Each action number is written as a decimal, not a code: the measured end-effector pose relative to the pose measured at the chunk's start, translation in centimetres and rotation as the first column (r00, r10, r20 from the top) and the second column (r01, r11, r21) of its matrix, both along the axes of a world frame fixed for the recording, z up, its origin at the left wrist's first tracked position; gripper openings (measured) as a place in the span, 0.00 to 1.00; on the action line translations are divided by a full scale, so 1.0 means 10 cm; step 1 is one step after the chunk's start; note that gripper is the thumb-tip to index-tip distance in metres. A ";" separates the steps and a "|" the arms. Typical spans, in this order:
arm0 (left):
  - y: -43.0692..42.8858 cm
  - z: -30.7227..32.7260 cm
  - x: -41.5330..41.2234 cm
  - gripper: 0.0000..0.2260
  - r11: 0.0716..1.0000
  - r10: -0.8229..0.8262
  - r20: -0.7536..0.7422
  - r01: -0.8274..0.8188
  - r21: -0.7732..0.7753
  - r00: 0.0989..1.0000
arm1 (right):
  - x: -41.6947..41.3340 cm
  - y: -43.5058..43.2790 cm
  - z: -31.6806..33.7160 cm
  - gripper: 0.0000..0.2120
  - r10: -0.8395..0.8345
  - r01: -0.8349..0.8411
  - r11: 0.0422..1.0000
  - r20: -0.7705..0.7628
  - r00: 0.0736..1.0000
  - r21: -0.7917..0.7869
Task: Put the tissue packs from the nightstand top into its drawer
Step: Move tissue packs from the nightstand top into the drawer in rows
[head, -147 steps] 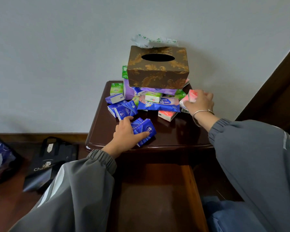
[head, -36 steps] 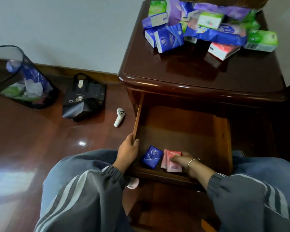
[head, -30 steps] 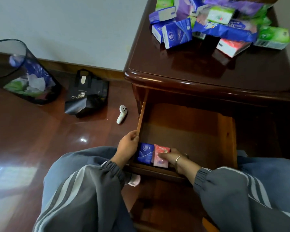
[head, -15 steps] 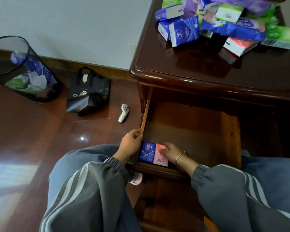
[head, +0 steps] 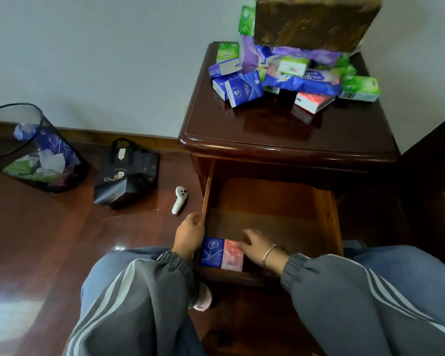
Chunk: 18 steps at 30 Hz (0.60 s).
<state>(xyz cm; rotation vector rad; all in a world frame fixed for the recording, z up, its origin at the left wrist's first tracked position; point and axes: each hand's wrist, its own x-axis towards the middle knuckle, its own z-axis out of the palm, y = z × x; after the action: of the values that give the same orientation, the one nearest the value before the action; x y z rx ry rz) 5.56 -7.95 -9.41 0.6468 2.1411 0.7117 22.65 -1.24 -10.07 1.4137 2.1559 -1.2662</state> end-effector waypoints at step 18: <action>1.01 1.73 -0.19 0.11 0.818 0.123 -0.525 0.214 0.534 0.842 | 0.80 1.57 1.58 0.20 -0.042 0.226 0.531 -0.241 0.970 0.817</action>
<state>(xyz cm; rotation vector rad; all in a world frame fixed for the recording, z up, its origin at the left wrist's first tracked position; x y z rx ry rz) 3.65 2.14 7.91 1.3637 2.3929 1.3026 30.67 14.46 5.69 1.8541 3.0579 -0.3003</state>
